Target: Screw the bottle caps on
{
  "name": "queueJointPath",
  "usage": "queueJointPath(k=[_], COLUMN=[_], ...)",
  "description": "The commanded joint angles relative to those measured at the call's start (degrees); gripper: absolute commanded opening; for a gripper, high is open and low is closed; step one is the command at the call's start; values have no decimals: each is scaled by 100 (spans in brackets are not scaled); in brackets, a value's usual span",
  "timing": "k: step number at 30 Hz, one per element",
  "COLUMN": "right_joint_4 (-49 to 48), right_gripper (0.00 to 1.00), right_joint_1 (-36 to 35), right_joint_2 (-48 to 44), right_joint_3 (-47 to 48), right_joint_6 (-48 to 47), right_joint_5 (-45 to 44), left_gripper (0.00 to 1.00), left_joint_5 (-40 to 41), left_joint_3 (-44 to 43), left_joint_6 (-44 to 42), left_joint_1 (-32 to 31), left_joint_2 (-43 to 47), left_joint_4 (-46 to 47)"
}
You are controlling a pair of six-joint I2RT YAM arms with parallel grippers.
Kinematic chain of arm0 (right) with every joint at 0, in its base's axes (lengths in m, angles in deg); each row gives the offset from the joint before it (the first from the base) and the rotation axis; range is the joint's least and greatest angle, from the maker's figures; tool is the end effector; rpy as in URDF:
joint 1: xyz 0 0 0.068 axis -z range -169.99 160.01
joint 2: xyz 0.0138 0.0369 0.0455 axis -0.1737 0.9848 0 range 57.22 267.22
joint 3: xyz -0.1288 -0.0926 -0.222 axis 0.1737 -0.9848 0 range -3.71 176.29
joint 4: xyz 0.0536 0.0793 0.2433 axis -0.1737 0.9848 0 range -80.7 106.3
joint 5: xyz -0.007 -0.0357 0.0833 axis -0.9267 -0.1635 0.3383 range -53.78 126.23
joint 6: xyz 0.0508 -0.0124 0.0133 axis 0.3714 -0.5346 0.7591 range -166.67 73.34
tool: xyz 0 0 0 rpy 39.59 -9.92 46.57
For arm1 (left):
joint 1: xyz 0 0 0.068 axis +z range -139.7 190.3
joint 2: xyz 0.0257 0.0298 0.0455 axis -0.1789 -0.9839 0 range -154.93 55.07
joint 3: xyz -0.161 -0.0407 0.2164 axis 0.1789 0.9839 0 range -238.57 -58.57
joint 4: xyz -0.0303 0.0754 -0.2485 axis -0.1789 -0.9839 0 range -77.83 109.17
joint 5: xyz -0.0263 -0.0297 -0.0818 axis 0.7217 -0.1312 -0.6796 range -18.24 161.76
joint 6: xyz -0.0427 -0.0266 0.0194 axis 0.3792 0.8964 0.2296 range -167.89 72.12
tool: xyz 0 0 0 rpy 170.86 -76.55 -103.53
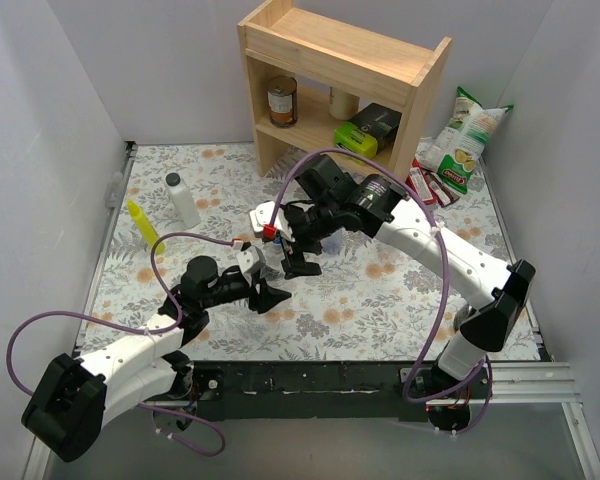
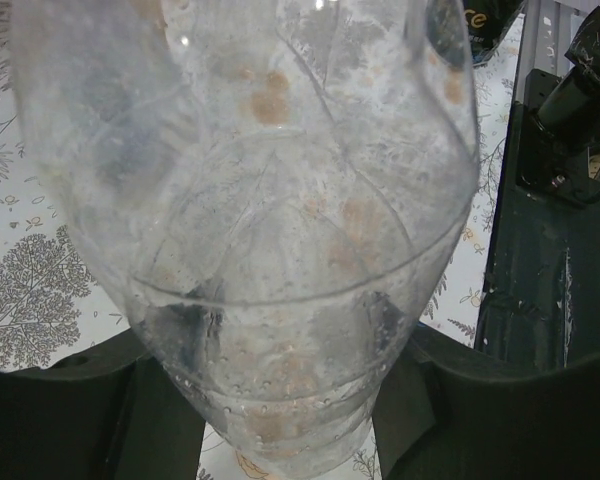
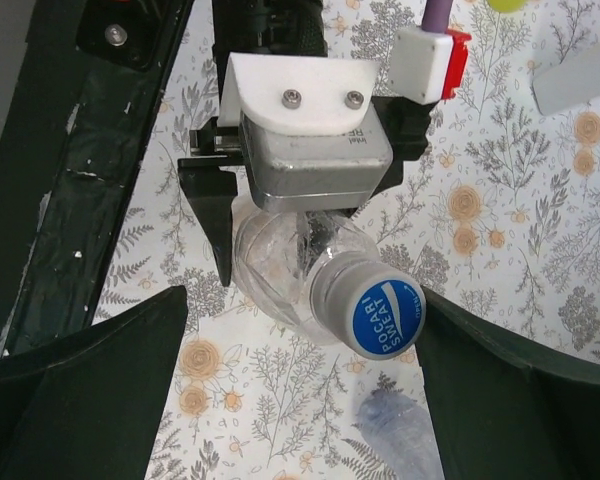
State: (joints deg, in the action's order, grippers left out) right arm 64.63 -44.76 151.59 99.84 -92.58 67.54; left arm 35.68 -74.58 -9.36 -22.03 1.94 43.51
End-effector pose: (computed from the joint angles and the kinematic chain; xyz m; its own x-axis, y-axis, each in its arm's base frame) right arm 0.1838 0.2921 0.3998 0.3609 -0.5528 -0.7511 -0.9289 -0.2847 -0.2368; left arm 0.1521 -0.1212 0.2019 -0.7178 -0.1415 -0.6817 0.6014 0.3675 -0.7094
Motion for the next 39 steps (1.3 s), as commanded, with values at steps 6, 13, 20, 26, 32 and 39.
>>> queueJointPath(k=[6, 13, 20, 26, 32, 39], right_joint_4=[935, 225, -655, -560, -49, 188], right_gripper=[95, 94, 98, 98, 97, 95], right_joint_1=[-43, 177, 185, 150, 80, 80], right_joint_2=[-577, -692, -50, -59, -234, -349], right_joint_3=[-186, -134, 429, 325, 69, -80], right_joint_6=[83, 556, 882, 348, -23, 187], right_joint_5=[-318, -634, -504, 428, 508, 183], left_gripper=[0, 0, 0, 0, 0, 0], left_joint_5=[496, -153, -576, -594, -366, -41], left_joint_3=[-201, -341, -482, -684, -763, -711], left_joint_6=[481, -257, -732, -689, -521, -188], left_joint_1=[289, 289, 254, 245, 245, 316], left_joint_2=[-14, -146, -154, -268, -295, -348], left_joint_4=[344, -130, -588, -693, -632, -299])
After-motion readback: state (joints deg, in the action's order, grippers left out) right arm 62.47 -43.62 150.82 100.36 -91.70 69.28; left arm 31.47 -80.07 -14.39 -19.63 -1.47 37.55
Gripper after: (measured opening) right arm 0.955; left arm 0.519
